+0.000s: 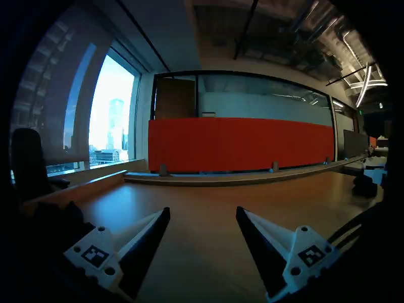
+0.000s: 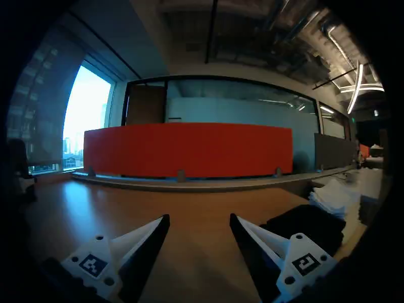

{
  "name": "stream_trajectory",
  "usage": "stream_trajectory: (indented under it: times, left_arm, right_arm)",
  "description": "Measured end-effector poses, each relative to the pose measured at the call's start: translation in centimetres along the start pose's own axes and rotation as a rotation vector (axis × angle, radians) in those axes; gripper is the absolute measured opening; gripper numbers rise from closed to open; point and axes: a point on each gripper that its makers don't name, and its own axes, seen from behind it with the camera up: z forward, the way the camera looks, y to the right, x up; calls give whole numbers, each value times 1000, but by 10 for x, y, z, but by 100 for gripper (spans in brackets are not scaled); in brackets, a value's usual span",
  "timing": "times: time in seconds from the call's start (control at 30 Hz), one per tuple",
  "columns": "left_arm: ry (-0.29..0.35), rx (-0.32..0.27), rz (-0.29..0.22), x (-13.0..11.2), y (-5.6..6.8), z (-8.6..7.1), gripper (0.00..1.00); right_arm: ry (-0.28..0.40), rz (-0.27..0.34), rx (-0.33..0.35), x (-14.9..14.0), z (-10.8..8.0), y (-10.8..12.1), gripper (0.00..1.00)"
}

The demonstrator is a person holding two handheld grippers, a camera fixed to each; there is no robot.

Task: Fold towel

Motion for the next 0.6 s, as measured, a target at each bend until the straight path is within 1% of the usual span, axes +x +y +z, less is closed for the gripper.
stream_trajectory:
  times: [0.6]
  left_arm:
    - [0,0,0,1,0,0,97]
  right_arm:
    - [4,3,8,2,-2,-1,92]
